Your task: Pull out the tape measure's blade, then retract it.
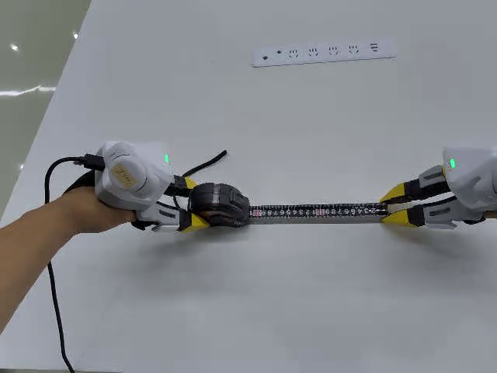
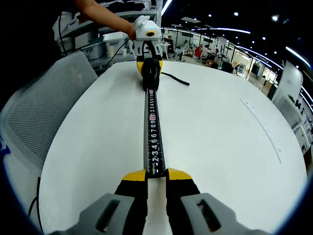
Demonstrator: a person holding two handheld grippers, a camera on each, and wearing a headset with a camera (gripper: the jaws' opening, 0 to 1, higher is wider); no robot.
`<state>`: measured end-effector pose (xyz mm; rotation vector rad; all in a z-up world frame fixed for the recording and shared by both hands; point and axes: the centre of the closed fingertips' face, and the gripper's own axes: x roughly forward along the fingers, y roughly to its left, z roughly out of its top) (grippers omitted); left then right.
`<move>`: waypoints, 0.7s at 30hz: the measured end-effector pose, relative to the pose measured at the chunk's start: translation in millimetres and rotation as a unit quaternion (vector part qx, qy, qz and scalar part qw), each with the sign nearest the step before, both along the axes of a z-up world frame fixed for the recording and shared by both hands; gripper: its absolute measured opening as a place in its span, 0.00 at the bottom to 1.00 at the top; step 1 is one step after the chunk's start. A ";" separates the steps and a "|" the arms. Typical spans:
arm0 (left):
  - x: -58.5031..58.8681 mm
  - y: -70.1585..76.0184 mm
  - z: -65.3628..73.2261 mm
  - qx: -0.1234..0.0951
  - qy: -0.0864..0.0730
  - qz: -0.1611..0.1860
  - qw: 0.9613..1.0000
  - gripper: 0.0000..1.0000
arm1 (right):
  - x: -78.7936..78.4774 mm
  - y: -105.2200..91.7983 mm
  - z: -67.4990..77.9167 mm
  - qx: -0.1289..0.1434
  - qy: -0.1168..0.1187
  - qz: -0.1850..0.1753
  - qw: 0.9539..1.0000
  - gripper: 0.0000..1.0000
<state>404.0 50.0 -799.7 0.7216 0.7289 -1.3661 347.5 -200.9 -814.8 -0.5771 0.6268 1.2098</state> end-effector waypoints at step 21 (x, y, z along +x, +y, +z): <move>1.6 1.0 -0.2 0.011 -0.007 -0.006 1.000 0.28 | -1.7 -10.8 1.1 -0.010 0.003 -0.003 1.000 0.11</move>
